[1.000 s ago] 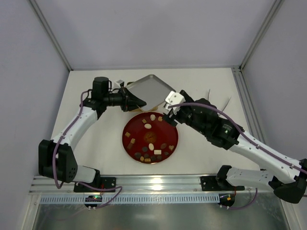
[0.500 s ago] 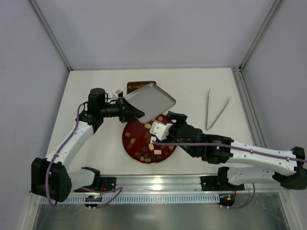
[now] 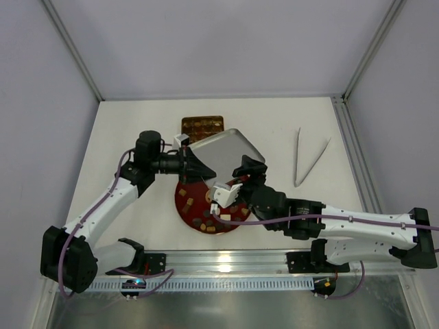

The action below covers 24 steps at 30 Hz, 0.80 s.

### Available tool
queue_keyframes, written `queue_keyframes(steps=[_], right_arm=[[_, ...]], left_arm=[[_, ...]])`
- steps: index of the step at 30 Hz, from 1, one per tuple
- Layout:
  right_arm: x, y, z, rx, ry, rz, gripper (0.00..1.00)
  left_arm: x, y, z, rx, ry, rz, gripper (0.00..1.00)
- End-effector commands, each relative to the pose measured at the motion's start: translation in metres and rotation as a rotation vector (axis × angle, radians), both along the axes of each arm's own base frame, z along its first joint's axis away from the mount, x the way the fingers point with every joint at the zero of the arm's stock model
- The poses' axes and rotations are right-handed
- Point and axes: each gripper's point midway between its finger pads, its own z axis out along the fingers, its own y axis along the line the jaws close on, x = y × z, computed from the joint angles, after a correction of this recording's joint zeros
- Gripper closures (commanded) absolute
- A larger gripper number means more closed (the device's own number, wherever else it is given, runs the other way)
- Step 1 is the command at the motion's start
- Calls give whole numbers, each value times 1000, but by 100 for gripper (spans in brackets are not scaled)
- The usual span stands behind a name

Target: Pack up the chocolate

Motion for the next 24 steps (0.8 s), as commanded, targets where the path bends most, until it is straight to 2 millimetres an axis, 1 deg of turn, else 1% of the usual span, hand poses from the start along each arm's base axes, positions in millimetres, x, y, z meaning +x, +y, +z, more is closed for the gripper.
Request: queue_keyframes(steps=[1,6,8,9,14,15,18,24], right_arm=[[-6,0,20,8,-38,1,23],[-17,-1,15,-22,-34,5,29],[-20,-3,16,-23,-31,4,32],[-21,-4,16,-8,-22,1,36],[-25,-6,19,-6,-29,4,46],[-26,-4,18,-13,-30,10,50],[-29,-2,17,-28,-37,22,54],[-31,-2,15,-49,-52,16,55]], left_arm=[[-19,-1,16,-50,-90,-75,100],[-29,-4,23,-70,-132,-125,100],[-32,-6,25,-74,-144,-142,100],[-32,-7,25,-74,-144,-146,100],[-38,-11,32,-88,-179,-191,100],[-39,-12,34,-92,-187,-203,100],[-42,-15,37,-98,-203,-224,100],[-47,-16,40,-107,-225,-253,100]])
